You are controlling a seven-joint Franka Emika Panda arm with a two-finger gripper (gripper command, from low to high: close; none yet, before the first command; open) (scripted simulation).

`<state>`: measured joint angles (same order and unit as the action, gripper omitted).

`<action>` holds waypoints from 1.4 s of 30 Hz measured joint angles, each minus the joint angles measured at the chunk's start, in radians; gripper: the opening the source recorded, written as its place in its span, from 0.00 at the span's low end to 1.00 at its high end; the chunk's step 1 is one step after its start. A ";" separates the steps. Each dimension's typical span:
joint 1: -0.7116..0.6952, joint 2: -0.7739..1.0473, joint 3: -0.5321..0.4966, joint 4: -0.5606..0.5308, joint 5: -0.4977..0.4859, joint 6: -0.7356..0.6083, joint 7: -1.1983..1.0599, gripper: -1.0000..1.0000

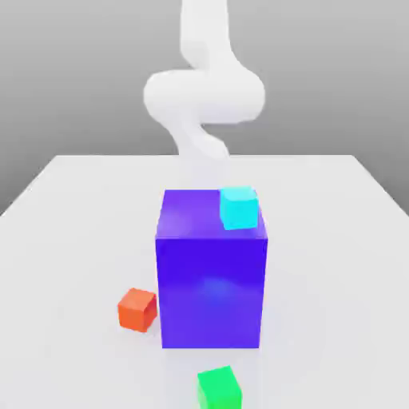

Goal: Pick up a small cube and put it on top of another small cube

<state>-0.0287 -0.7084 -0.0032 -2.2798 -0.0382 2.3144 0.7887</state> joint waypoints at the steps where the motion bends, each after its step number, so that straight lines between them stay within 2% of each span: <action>1: -0.012 0.040 -0.002 0.009 -0.016 0.006 -0.005 0.50; 9: -0.081 0.333 -0.053 0.074 -0.107 0.050 -0.065 0.50; 16: -0.129 0.586 -0.127 0.129 -0.115 0.093 -0.167 0.50; 27: -0.280 0.983 -0.167 0.213 0.026 0.170 -0.429 0.50; 33: -0.401 1.193 -0.134 0.261 0.130 0.206 -0.588 0.50; 37: -0.440 1.337 -0.106 0.296 0.164 0.294 -0.626 0.50; 38: -0.443 1.362 -0.102 0.302 0.167 0.311 -0.629 0.00; 42: -0.443 1.362 -0.102 0.302 0.168 0.310 -0.630 0.00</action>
<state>-0.4720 0.6531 -0.1051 -1.9780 0.1303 2.6247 0.1585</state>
